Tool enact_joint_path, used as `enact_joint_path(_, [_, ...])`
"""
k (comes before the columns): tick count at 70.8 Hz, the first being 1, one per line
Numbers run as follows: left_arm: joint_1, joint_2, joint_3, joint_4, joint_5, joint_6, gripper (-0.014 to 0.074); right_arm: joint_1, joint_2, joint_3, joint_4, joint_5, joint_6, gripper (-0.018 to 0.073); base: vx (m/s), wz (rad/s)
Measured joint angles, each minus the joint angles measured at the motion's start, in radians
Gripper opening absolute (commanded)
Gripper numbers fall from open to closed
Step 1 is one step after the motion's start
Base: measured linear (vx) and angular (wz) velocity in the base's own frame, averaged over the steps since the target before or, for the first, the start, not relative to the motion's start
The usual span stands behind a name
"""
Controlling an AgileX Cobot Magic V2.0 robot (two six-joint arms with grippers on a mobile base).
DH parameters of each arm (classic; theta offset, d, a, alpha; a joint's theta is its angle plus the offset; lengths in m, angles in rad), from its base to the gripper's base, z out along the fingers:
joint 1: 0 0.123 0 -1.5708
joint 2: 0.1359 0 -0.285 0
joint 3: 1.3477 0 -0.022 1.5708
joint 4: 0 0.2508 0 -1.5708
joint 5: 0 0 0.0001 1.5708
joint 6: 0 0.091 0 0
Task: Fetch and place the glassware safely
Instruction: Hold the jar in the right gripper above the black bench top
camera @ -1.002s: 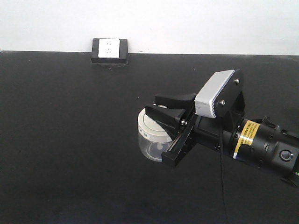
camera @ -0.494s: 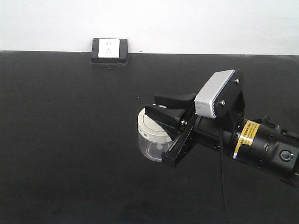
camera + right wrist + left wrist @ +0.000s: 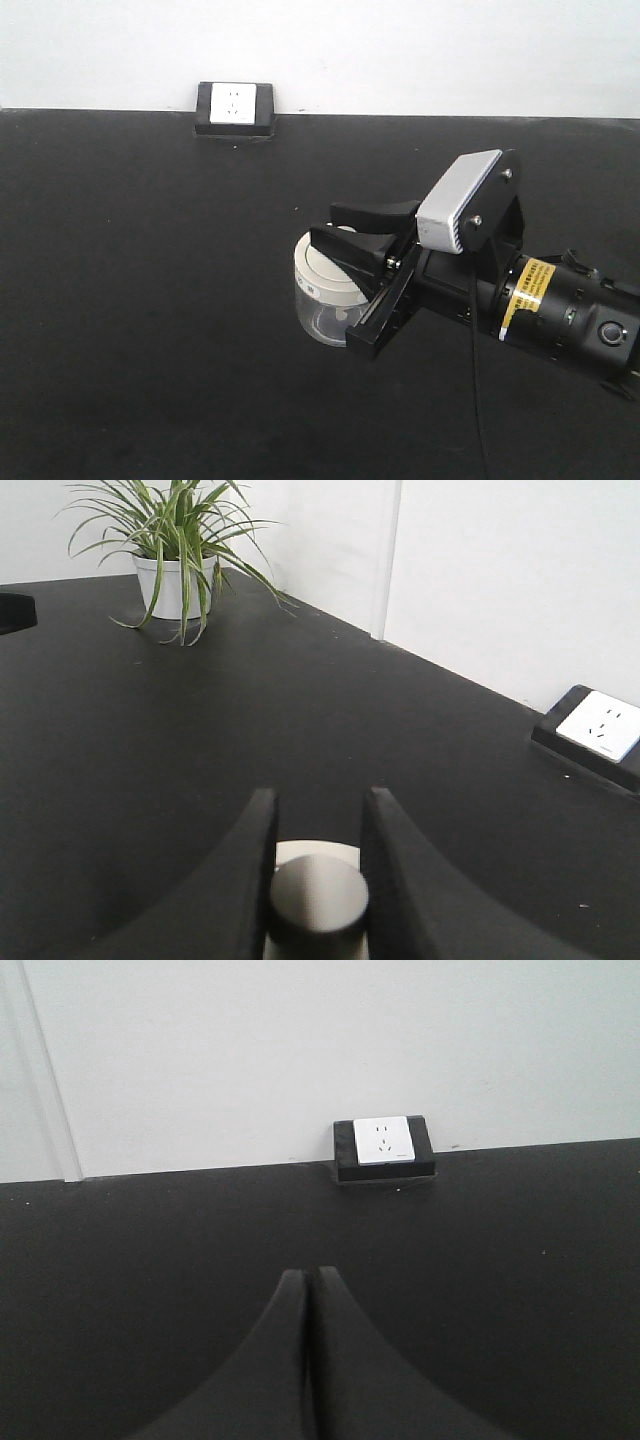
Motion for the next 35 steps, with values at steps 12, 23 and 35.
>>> enact_joint_path(12, [0.0,0.0,0.0,0.0,0.0,0.0,-0.0007,0.0,0.0,0.0,0.007,-0.009,0.0,-0.0003,0.0,0.0])
enact_joint_path(23, [0.0,0.0,0.0,0.0,0.0,0.0,-0.0007,0.0,0.0,0.0,0.047,-0.011,-0.012,-0.0001,0.0,0.0])
enact_joint_path(35, [0.0,0.0,0.0,0.0,0.0,0.0,-0.0007,0.0,0.02,0.0,0.065,-0.014,-0.124,-0.0001,0.0,0.0])
